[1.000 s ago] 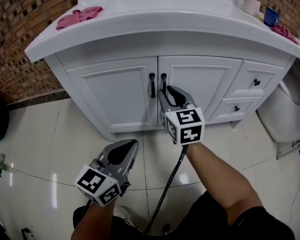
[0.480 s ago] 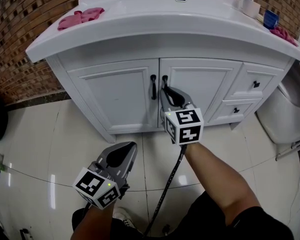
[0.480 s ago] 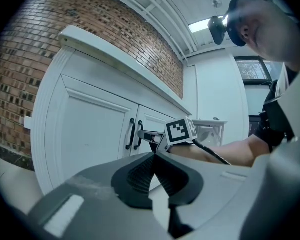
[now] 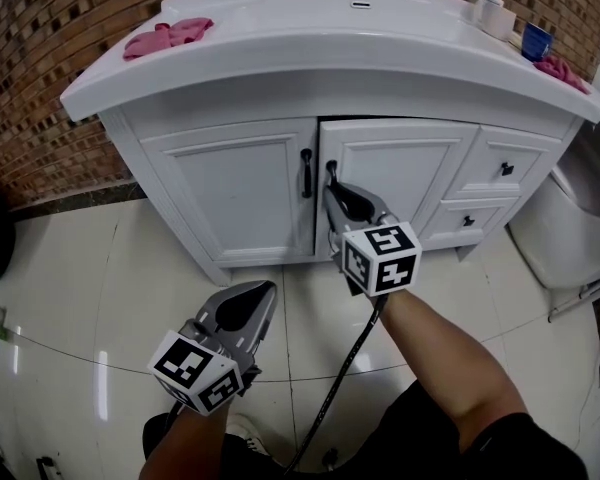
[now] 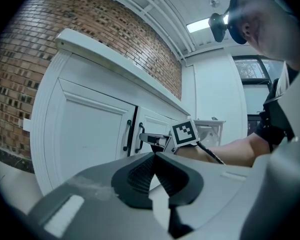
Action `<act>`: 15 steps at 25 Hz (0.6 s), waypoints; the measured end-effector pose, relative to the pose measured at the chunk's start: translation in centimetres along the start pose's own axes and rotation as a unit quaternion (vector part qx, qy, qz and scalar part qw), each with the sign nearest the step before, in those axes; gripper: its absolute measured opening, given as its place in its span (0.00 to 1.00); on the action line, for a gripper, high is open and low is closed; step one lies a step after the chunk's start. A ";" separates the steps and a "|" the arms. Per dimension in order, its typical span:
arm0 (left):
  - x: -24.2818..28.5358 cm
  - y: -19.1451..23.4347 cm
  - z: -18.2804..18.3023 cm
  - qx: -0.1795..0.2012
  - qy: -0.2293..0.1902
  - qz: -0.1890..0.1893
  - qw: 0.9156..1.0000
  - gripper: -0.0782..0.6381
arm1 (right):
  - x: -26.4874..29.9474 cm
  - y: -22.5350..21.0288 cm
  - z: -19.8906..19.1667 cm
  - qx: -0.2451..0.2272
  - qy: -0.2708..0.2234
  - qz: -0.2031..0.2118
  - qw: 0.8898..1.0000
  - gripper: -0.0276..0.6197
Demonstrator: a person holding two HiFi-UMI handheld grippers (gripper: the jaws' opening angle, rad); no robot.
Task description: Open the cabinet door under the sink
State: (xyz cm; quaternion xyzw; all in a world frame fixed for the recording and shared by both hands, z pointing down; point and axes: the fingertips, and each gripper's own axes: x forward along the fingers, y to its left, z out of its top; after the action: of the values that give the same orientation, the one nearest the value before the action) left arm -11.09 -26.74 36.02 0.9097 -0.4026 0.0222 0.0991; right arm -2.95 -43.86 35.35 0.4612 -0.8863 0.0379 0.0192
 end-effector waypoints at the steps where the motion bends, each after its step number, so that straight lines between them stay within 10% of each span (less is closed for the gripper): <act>1: 0.0 -0.2 0.0 0.001 0.001 -0.002 1.000 0.11 | -0.4 0.1 -0.1 0.000 -0.001 0.004 1.000 0.11; 15: 0.0 -3.3 0.9 0.013 -0.006 -0.020 1.000 0.12 | -6.3 1.8 -0.6 0.008 0.019 0.034 0.999 0.11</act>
State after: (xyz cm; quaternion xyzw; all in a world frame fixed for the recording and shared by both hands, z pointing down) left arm -8.67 -24.80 34.61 0.9190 -0.3844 0.0203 0.0852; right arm -0.82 -37.58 35.42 0.4303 -0.9005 0.0543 0.0308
